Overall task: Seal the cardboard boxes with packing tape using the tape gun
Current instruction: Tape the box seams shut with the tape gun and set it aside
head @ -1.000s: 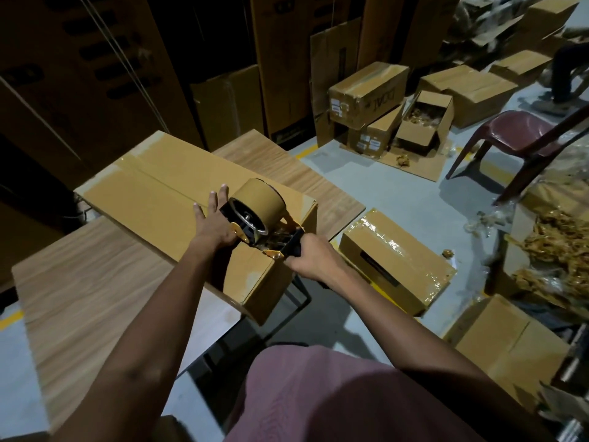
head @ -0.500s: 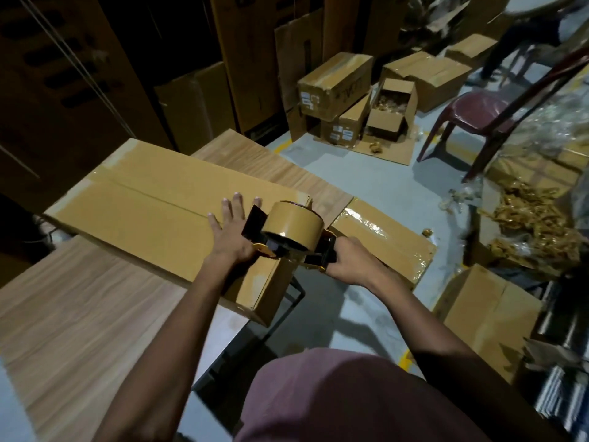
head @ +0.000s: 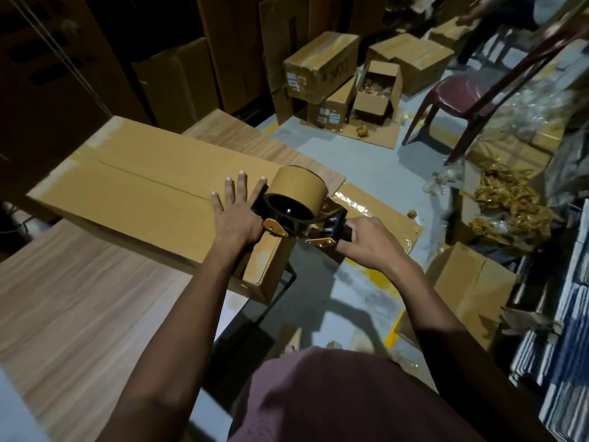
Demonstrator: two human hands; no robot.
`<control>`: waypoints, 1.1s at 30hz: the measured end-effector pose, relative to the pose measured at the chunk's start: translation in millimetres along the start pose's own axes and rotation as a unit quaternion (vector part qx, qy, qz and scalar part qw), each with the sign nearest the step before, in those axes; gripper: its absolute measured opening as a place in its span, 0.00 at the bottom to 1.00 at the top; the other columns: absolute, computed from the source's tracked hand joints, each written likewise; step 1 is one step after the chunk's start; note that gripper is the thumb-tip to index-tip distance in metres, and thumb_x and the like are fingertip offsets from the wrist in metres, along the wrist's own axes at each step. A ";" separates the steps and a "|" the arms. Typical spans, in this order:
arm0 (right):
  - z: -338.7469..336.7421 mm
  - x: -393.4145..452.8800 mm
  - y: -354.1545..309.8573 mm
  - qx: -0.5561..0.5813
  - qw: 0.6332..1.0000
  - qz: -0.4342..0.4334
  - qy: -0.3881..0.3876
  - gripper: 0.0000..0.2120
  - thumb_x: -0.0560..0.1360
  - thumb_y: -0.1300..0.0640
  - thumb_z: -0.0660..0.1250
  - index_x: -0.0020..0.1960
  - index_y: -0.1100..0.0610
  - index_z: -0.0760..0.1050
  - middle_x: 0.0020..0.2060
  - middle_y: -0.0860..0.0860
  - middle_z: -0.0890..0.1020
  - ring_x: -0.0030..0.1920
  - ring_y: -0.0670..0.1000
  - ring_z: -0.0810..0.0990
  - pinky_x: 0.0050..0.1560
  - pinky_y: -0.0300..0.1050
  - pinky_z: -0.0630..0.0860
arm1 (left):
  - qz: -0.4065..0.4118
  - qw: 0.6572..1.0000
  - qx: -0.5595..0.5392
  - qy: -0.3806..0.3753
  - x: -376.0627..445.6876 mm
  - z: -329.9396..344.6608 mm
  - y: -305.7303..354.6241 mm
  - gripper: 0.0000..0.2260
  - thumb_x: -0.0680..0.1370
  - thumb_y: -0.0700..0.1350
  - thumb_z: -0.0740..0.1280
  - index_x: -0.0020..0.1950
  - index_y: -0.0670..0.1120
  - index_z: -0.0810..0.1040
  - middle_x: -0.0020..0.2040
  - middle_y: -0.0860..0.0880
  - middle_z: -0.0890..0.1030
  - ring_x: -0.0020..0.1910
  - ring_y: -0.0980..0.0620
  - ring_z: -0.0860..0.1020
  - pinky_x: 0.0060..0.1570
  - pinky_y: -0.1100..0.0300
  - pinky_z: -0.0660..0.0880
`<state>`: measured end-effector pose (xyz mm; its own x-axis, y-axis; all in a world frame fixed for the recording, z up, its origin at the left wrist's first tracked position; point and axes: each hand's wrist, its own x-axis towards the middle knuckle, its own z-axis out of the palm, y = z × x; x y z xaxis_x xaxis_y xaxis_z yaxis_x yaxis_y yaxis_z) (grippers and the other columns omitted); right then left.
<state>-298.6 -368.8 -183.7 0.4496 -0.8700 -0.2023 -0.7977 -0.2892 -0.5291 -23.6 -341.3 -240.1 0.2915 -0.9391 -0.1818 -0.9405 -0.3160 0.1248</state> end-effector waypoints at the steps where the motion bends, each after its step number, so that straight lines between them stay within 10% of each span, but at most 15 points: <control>1: -0.7 -0.5 5.0 0.009 1.000 0.002 -0.002 0.20 0.73 0.52 0.73 0.33 0.54 0.64 0.26 0.50 0.68 0.31 0.54 0.67 0.32 0.47 0.61 | -0.004 1.000 -0.003 0.005 1.3 0.2 -0.2 0.35 0.83 0.62 0.56 0.81 0.61 0.35 0.82 0.48 0.32 0.80 0.40 0.33 0.76 0.33 0.37; 13: 7.8 2.8 64.3 0.208 0.974 0.019 -0.086 0.08 0.76 0.61 0.74 0.39 0.58 0.78 0.22 0.47 0.75 0.22 0.45 0.70 0.24 0.38 0.66 | 0.055 0.997 -0.058 0.011 -11.5 -7.5 18.2 0.45 0.69 0.82 0.42 0.82 0.63 0.44 0.81 0.41 0.33 0.78 0.38 0.30 0.71 0.30 0.31; 18: 28.9 8.2 81.9 0.284 0.953 0.052 -0.093 0.09 0.74 0.63 0.76 0.36 0.60 0.80 0.27 0.55 0.80 0.26 0.52 0.76 0.30 0.46 0.72 | 0.104 0.981 -0.163 0.012 -17.9 -4.3 41.1 0.52 0.66 0.83 0.40 0.72 0.51 0.76 0.82 0.43 0.35 0.79 0.38 0.33 0.72 0.28 0.33; 25: 39.1 22.2 95.5 0.287 0.949 0.066 -0.109 0.13 0.73 0.63 0.78 0.34 0.60 0.76 0.24 0.55 0.77 0.23 0.51 0.72 0.28 0.47 0.67 | 0.122 0.982 -0.142 0.041 -21.6 -5.0 42.3 0.13 0.83 0.51 0.63 0.58 0.47 0.84 0.82 0.40 0.38 0.79 0.33 0.34 0.71 0.24 0.37; 33: 31.9 25.6 108.6 0.234 0.966 0.064 -0.095 0.13 0.72 0.62 0.79 0.39 0.66 0.75 0.25 0.53 0.76 0.18 0.43 0.68 0.21 0.39 0.64 | 0.125 0.990 -0.055 0.034 -20.8 -8.4 49.7 0.11 0.83 0.48 0.63 0.56 0.45 0.83 0.83 0.39 0.43 0.80 0.33 0.39 0.71 0.22 0.43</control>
<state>-361.0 -409.7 -272.6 0.4613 -0.7845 -0.4145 -0.6030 0.0655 -0.7950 -74.9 -338.6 -221.9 0.0665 -0.9957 -0.0652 -0.9611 -0.0814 0.2638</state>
